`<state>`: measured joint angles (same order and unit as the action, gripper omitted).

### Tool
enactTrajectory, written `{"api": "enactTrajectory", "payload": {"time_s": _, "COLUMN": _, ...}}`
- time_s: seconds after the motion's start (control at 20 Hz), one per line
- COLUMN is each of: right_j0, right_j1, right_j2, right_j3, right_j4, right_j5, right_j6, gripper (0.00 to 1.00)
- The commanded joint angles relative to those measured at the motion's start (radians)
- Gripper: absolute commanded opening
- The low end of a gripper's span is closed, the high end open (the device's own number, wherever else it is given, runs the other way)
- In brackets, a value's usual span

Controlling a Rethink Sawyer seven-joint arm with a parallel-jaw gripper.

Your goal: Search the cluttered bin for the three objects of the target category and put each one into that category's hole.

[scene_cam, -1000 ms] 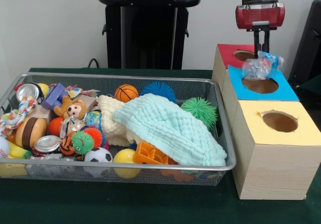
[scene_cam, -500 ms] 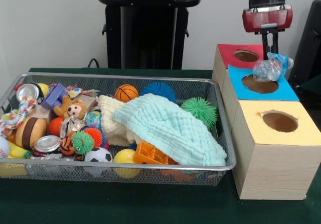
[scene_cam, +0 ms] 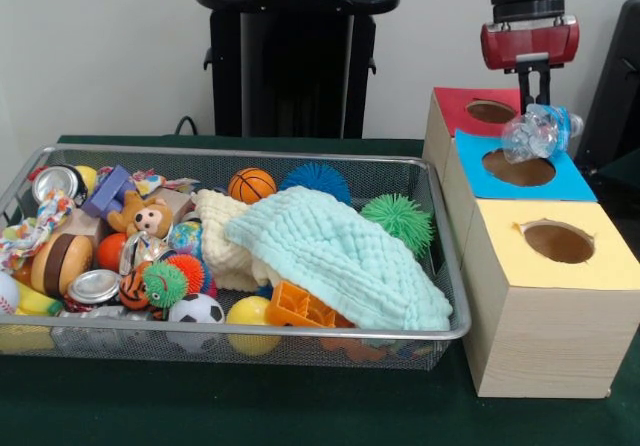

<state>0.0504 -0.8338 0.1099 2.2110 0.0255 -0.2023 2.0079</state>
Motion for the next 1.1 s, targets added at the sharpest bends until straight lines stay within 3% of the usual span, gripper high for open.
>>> {"api": "enactTrajectory", "payload": {"time_s": 0.05, "right_j0": -0.004, "right_j1": 0.085, "right_j2": 0.031, "right_j3": -0.026, "right_j4": 0.061, "right_j5": 0.113, "right_j6": 0.172, "gripper": 0.0}}
{"api": "enactTrajectory", "payload": {"time_s": 0.6, "right_j0": 0.027, "right_j1": 0.038, "right_j2": -0.01, "right_j3": 0.008, "right_j4": 0.108, "right_j5": 0.138, "right_j6": 0.181, "gripper": 0.0}}
{"api": "enactTrajectory", "payload": {"time_s": 0.95, "right_j0": 0.137, "right_j1": 0.018, "right_j2": -0.144, "right_j3": 0.034, "right_j4": 0.207, "right_j5": 0.153, "right_j6": 0.205, "gripper": 0.0}}
{"api": "enactTrajectory", "payload": {"time_s": 1.1, "right_j0": 0.14, "right_j1": 0.024, "right_j2": -0.143, "right_j3": 0.06, "right_j4": 0.233, "right_j5": 0.14, "right_j6": 0.228, "gripper": 0.0}}
